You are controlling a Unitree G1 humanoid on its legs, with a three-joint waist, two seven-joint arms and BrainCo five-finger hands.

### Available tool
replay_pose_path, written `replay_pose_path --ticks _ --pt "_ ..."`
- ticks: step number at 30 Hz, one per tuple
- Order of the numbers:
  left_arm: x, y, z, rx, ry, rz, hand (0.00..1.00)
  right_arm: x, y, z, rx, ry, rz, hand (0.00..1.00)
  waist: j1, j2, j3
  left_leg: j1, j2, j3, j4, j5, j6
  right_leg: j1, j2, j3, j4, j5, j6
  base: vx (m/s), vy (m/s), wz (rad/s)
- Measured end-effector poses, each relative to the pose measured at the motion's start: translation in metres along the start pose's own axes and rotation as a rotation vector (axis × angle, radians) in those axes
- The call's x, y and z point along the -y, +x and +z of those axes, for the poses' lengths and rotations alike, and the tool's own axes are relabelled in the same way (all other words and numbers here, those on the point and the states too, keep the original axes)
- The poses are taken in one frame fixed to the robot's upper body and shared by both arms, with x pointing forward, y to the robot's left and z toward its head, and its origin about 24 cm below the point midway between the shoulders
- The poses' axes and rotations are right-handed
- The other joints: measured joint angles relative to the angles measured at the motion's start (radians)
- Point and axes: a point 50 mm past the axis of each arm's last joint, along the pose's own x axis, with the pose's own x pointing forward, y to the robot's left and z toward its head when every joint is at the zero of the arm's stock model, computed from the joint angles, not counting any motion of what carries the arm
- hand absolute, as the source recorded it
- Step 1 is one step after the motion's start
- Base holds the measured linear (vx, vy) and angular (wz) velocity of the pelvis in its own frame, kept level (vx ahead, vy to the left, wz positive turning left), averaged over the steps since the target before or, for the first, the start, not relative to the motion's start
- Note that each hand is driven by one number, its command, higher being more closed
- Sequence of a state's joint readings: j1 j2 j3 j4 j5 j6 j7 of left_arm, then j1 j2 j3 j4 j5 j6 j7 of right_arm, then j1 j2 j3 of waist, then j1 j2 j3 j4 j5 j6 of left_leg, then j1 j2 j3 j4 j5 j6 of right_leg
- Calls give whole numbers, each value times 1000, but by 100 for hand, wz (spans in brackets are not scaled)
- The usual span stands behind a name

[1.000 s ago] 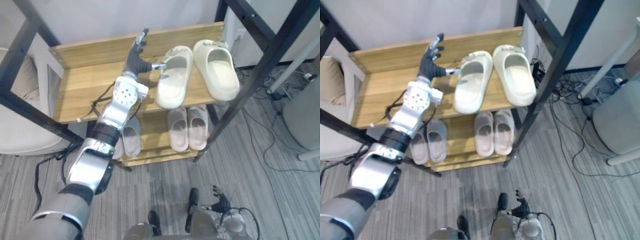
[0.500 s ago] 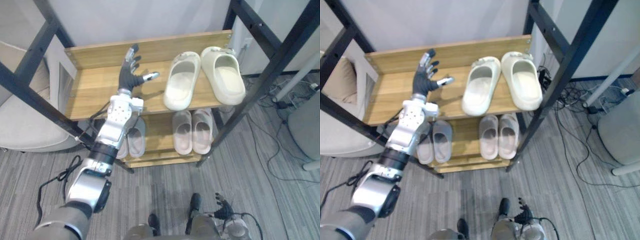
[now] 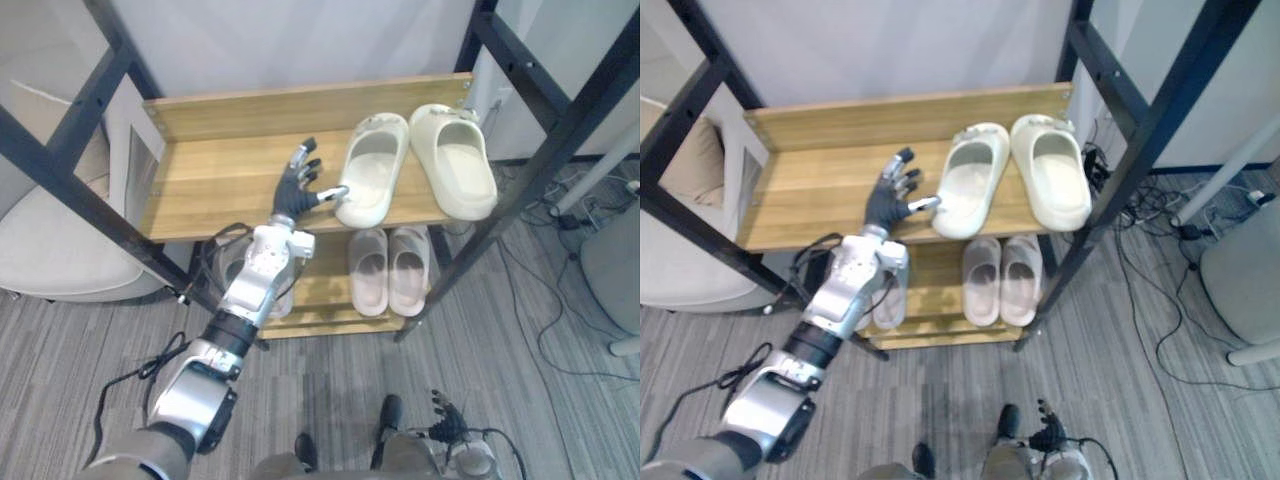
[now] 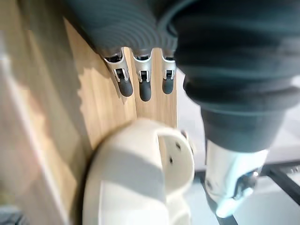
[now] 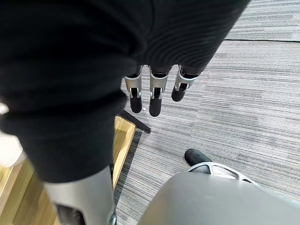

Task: Organize the slippers on the shoe rack

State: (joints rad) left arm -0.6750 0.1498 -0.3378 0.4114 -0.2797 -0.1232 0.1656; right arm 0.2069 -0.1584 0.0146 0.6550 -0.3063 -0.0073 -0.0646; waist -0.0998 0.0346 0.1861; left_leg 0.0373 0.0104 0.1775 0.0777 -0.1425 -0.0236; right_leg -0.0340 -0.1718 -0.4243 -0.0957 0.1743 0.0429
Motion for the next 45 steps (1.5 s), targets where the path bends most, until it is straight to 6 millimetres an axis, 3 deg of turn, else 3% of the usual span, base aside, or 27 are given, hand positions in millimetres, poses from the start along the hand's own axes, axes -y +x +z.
replay_pose_path --ticks 6,16,22,35,40,45 --pt "23 -1 -1 -4 -50 -63 0 -1 5 -3 -35 -5 -5 0 -2 -9 -4 9 -2 -6 -4 0 0 8 -1 -6 0 -1 1 31 20 2" --pt "41 -1 -6 -32 -74 -108 0 -3 8 -3 -51 -12 -1 0 -9 -22 -4 34 -2 6 -21 4 0 20 -1 3 -2 -3 4 2 7 -3" --pt "37 3 -5 -31 -67 -95 0 -3 8 -4 -53 -11 -6 0 -9 -28 -3 35 -2 17 -27 5 0 14 0 14 -2 -3 4 15 12 -4" --pt "6 9 1 -20 -17 -27 0 -5 11 -2 -66 28 -1 0 -14 -35 -4 37 -2 9 -27 5 0 18 0 -1 -2 -2 4 9 6 1" --pt "-4 -6 22 95 -39 -21 0 -5 14 2 -63 26 2 0 -4 -35 -4 36 -2 -13 -22 6 1 32 -2 -25 -2 -3 5 10 3 14" --pt "10 -29 34 164 -169 -75 0 -6 13 -5 -91 21 9 0 37 -33 -9 31 -5 -61 -19 14 2 57 -12 -69 5 -14 16 30 6 33"
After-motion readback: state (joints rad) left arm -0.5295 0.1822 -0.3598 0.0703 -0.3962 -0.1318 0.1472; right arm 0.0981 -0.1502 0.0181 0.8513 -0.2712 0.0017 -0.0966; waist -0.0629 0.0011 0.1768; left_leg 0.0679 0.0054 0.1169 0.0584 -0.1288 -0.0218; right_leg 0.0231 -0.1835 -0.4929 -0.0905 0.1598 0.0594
